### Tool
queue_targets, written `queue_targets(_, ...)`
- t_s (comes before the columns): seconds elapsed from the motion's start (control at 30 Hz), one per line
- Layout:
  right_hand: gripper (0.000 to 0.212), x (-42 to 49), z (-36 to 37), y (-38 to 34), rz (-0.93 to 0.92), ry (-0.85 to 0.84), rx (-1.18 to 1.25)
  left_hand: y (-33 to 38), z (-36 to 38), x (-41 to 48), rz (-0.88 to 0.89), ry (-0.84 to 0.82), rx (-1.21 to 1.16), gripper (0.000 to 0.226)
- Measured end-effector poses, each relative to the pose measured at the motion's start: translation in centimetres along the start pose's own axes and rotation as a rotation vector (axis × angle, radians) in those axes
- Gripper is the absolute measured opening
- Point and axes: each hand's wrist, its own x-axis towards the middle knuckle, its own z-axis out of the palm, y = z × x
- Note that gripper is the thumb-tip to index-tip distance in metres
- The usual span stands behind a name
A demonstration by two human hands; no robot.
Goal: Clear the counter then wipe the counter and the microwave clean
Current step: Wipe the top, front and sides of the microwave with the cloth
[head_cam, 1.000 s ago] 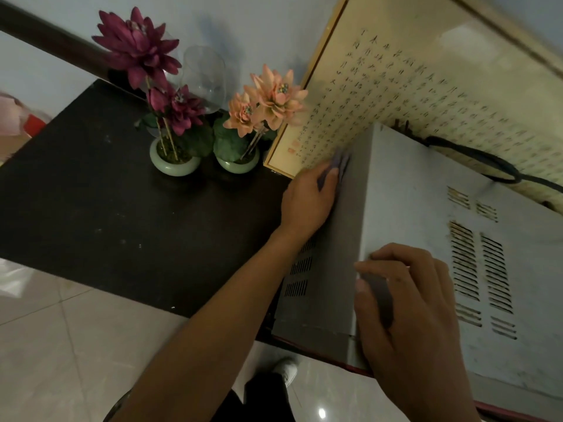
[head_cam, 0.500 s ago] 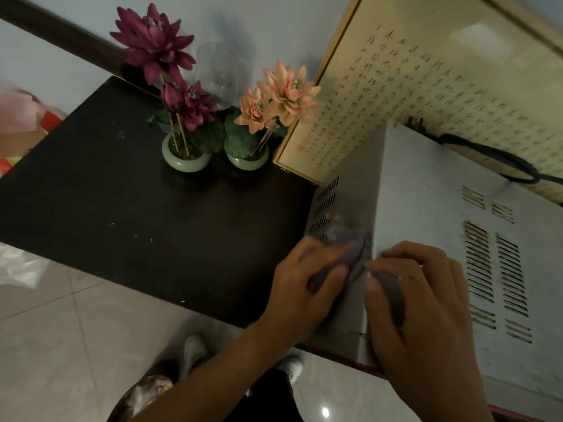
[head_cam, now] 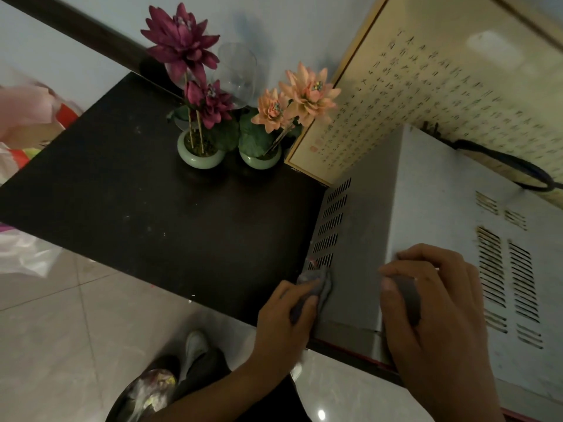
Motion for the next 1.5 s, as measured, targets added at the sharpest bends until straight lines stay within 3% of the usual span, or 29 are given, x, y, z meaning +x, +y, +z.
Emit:
queue_targets(0.1, 0.023, 0.0, 0.0, -0.1, 0.001, -0.002, -0.001, -2.2, 0.0, -0.1, -0.218, -0.018, 0.072, 0.026)
queue_targets(0.3, 0.027, 0.0, 0.1, 0.0, 0.005, 0.004, -0.003, -3.9, 0.6, 3.4, -0.357, -0.065, 0.154, 0.030)
queue_targets(0.47, 0.027, 0.0, 0.3, 0.1, 0.017, -0.018, -0.009, -3.5, 2.2, 11.1, -0.204, -0.087, 0.137, 0.036)
queue_targets(0.67, 0.020, 0.1, 0.0, -0.1, 0.009, -0.015, 0.018, -2.4, 4.2, 22.4, -0.190, -0.171, 0.194, 0.041)
queue_targets(0.83, 0.016, 0.2, -0.1, -0.1, 0.007, -0.025, 0.033, -1.4, 4.3, 26.0, -0.103, -0.211, 0.269, 0.040)
queue_targets(1.27, 0.026, -0.2, 0.0, 0.3, -0.081, -0.012, -0.019, -3.4, 0.6, 9.7, -0.148, -0.159, 0.370, 0.034)
queue_targets(1.5, 0.043, -1.0, -0.6, 0.5, -0.117, -0.022, 0.181, -3.8, -0.1, 0.5, -0.225, -0.001, 0.340, 0.030)
